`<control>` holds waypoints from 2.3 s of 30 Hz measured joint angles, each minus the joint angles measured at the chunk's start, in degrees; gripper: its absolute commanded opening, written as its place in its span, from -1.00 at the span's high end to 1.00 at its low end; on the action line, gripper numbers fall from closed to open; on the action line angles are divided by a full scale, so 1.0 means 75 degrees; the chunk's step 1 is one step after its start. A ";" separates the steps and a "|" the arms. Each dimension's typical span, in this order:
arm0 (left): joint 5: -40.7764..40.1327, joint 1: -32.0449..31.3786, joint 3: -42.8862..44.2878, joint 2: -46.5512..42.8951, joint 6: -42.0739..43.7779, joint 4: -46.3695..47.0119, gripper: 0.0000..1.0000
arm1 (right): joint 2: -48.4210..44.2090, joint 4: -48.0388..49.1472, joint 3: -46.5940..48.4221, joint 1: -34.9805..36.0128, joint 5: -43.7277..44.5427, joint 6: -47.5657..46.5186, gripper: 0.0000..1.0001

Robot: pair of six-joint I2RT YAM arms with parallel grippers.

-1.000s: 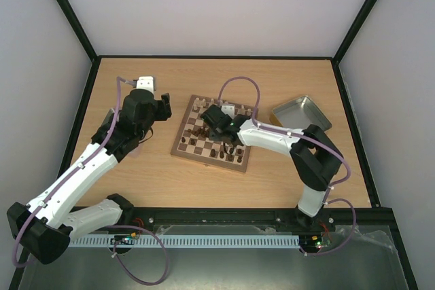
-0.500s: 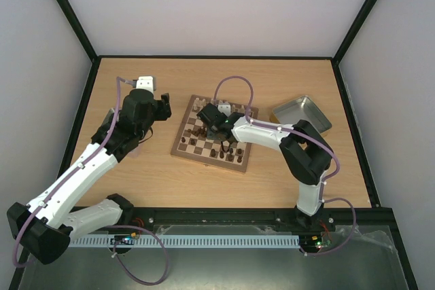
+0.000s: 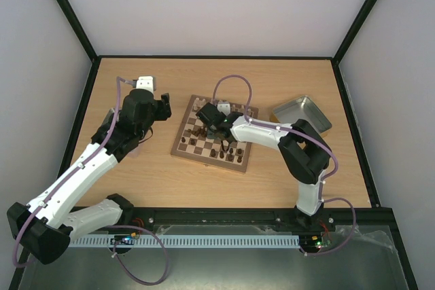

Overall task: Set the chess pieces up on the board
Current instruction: Pick up the chess piece from the chessboard, then place the chess piece on the chessboard, then pick up the chess piece from the chessboard.

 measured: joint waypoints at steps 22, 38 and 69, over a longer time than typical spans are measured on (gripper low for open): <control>0.0125 0.0000 0.0000 0.0026 0.0000 0.0000 -0.42 | -0.1585 -0.0650 -0.1303 -0.0020 -0.1139 -0.0146 0.80; 0.0143 0.0000 0.0000 0.0029 0.0000 0.0000 -0.42 | -0.1306 -0.0694 -0.1303 0.0076 -0.1510 -0.0353 0.67; 0.0140 0.0000 0.0000 0.0029 0.0000 0.0000 -0.42 | -0.0673 -0.0047 -0.0216 0.0122 -0.1005 -0.0239 0.41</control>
